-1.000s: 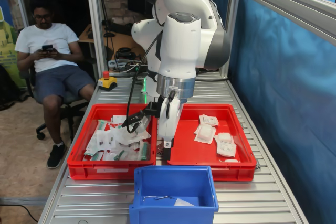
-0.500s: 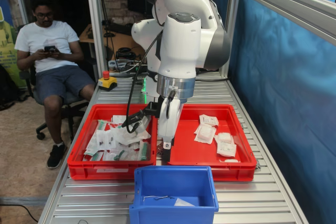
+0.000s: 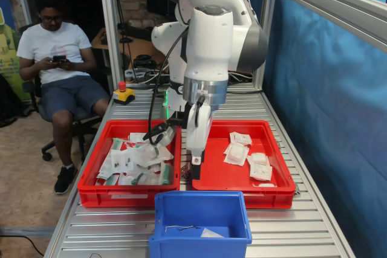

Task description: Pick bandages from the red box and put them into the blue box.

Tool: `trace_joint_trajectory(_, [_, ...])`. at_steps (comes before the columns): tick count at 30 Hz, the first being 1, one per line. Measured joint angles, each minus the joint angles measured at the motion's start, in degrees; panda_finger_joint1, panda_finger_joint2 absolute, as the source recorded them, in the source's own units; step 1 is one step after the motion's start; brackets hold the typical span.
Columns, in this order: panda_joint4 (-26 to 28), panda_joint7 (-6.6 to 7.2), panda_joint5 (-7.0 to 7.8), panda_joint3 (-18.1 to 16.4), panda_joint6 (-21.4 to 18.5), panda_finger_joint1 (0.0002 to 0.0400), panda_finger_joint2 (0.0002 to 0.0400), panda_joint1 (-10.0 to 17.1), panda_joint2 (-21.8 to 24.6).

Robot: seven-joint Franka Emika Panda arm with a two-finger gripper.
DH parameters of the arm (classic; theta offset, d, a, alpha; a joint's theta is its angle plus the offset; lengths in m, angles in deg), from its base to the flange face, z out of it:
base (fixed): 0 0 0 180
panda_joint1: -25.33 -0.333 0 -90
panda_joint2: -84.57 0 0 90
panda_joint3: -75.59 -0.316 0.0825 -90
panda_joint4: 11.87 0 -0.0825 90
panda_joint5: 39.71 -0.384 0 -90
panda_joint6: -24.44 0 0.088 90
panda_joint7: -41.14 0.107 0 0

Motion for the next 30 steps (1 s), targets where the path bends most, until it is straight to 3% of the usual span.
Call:
trace_joint_trajectory(17, [0.00, 0.00, 0.00, -4.45, 0.00, 0.0400, 0.0400, 0.63, 4.61])
trace_joint_trajectory(24, [0.09, 0.00, 0.07, -9.83, 0.00, 0.0400, 0.0400, 2.37, 5.92])
trace_joint_trajectory(30, [0.15, 0.00, 1.54, -13.67, 0.00, 0.0400, 0.0400, 4.38, 6.17])
